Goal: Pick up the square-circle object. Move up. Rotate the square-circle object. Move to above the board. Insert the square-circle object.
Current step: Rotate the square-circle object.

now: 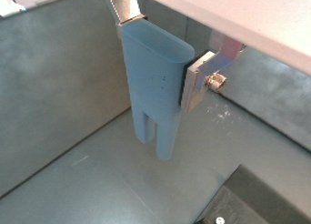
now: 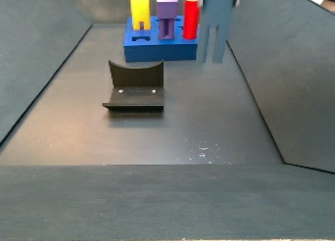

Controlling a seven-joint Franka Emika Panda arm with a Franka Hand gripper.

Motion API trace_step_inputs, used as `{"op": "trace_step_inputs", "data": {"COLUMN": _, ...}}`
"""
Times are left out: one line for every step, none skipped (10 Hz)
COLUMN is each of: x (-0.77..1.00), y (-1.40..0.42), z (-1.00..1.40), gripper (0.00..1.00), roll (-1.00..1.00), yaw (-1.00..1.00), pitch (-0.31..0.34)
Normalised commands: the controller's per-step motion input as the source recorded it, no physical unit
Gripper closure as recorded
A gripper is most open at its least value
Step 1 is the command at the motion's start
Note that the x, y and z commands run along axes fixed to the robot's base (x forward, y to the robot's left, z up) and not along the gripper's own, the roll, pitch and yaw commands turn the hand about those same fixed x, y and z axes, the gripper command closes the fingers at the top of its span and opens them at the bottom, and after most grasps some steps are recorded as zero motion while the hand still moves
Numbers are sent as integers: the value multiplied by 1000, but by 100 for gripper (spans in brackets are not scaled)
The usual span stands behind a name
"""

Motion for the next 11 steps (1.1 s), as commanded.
{"op": "trace_step_inputs", "data": {"x": 21, "y": 6, "z": -1000, "gripper": 100, "roll": 4, "yaw": -63, "pitch": -24}}
{"op": "trace_step_inputs", "data": {"x": 22, "y": 9, "z": -1000, "gripper": 100, "roll": 6, "yaw": -56, "pitch": -30}}
{"op": "trace_step_inputs", "data": {"x": 26, "y": 12, "z": -1000, "gripper": 100, "roll": 7, "yaw": -54, "pitch": -34}}
{"op": "trace_step_inputs", "data": {"x": 22, "y": 12, "z": -830, "gripper": 100, "roll": 7, "yaw": -53, "pitch": -33}}
{"op": "trace_step_inputs", "data": {"x": 19, "y": 12, "z": -663, "gripper": 100, "roll": 8, "yaw": -52, "pitch": -37}}
{"op": "trace_step_inputs", "data": {"x": 17, "y": 12, "z": -443, "gripper": 100, "roll": 9, "yaw": -52, "pitch": -39}}
{"op": "trace_step_inputs", "data": {"x": 18, "y": 13, "z": -283, "gripper": 100, "roll": 10, "yaw": -52, "pitch": -38}}
{"op": "trace_step_inputs", "data": {"x": 0, "y": 0, "z": 0, "gripper": 0, "roll": 10, "yaw": -51, "pitch": -38}}
{"op": "trace_step_inputs", "data": {"x": 0, "y": 0, "z": 1000, "gripper": 0, "roll": 9, "yaw": -48, "pitch": -23}}
{"op": "trace_step_inputs", "data": {"x": -16, "y": 0, "z": 1000, "gripper": 0, "roll": 7, "yaw": -47, "pitch": -4}}
{"op": "trace_step_inputs", "data": {"x": -29, "y": 0, "z": 1000, "gripper": 0, "roll": 3, "yaw": -46, "pitch": 23}}
